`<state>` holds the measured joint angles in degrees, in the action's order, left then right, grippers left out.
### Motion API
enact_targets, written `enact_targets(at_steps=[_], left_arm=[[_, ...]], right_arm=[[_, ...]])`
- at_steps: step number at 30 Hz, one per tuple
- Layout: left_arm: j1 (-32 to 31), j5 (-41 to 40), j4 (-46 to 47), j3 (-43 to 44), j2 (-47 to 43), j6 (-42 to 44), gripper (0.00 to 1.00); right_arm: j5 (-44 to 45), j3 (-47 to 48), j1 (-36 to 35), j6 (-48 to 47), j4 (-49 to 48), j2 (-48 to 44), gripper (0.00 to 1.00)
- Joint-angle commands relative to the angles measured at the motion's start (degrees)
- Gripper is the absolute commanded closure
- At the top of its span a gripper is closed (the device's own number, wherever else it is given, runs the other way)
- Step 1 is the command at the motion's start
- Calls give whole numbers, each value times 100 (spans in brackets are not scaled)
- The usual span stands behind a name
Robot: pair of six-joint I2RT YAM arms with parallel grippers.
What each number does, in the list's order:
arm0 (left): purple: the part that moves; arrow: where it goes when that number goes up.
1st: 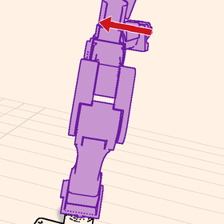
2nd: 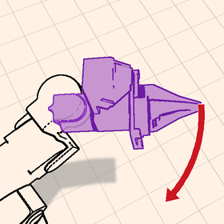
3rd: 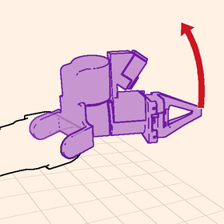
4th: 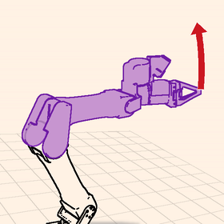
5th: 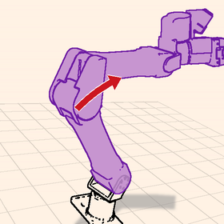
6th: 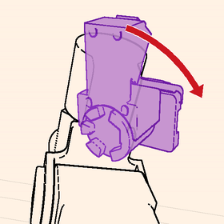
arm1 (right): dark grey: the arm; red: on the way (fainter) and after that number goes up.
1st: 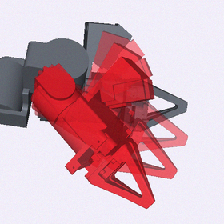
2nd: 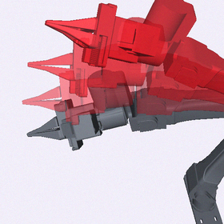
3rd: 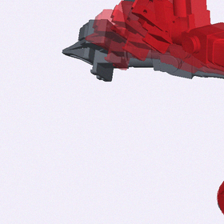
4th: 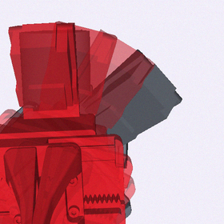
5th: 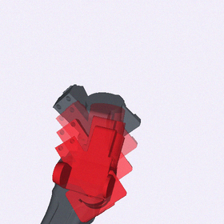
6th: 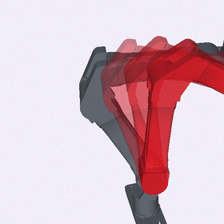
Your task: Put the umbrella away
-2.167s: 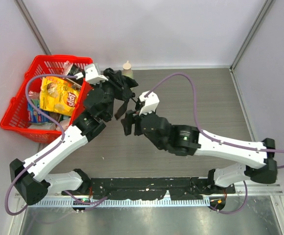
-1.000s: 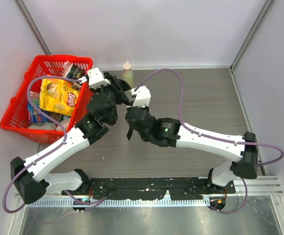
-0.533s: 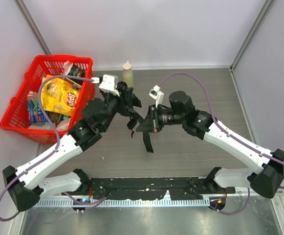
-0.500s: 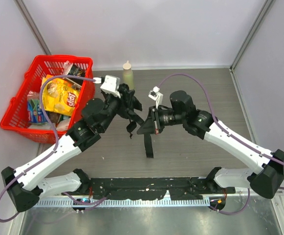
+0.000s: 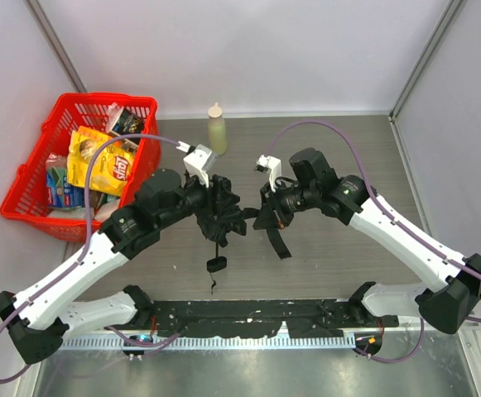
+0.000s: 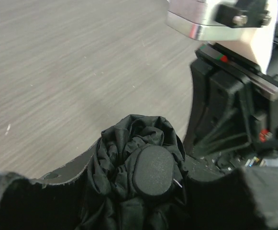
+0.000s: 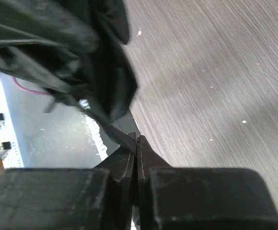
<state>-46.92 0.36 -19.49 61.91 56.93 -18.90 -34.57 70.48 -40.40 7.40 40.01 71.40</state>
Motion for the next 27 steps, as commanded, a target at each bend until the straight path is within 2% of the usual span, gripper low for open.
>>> enact_targets(at_steps=[1, 5, 9, 12, 15, 18, 19, 21, 22, 23, 24, 27], left_arm=[[86, 807, 68, 58, -480, -369, 100], [209, 1228, 111, -38, -612, -492, 100], [481, 1791, 462, -249, -691, -843, 100], [745, 2064, 700, -390, -709, -1063, 100], [921, 2048, 919, -557, -753, -1213, 100], [939, 760, 1235, -960, -972, -1292, 100], [930, 24, 1419, -1075, -1051, -1336, 100], [930, -920, 1911, -1364, -1148, -1537, 100], [939, -1315, 2409, -1540, -1157, -1625, 100], [939, -1659, 2780, -1707, -1123, -1826, 100], [939, -1923, 3149, -1778, -1070, -1907, 100], [921, -2618, 3766, -1788, -807, -2231, 100]], right_arm=[[476, -139, 41, -634, 358, 41, 87], [925, -376, 24, -556, 263, 68, 85], [1698, -868, 41, 15, -622, -239, 99], [1436, -1386, 33, 305, -1179, -713, 99], [718, -1677, 32, 499, -1592, -1048, 100], [-206, -1643, 32, 1085, -1636, -1049, 99], [-626, -1660, 32, 1314, -1724, -1084, 99], [-1111, -1992, 32, 2750, -2590, -1223, 99], [-1366, -2107, 24, 3271, -3491, -1251, 99], [-1438, -2300, 32, 4121, -3874, -1260, 99], [-1526, -2354, 32, 4451, -4513, -1242, 99], [-1632, -2407, 32, 5610, -5045, -1058, 99]])
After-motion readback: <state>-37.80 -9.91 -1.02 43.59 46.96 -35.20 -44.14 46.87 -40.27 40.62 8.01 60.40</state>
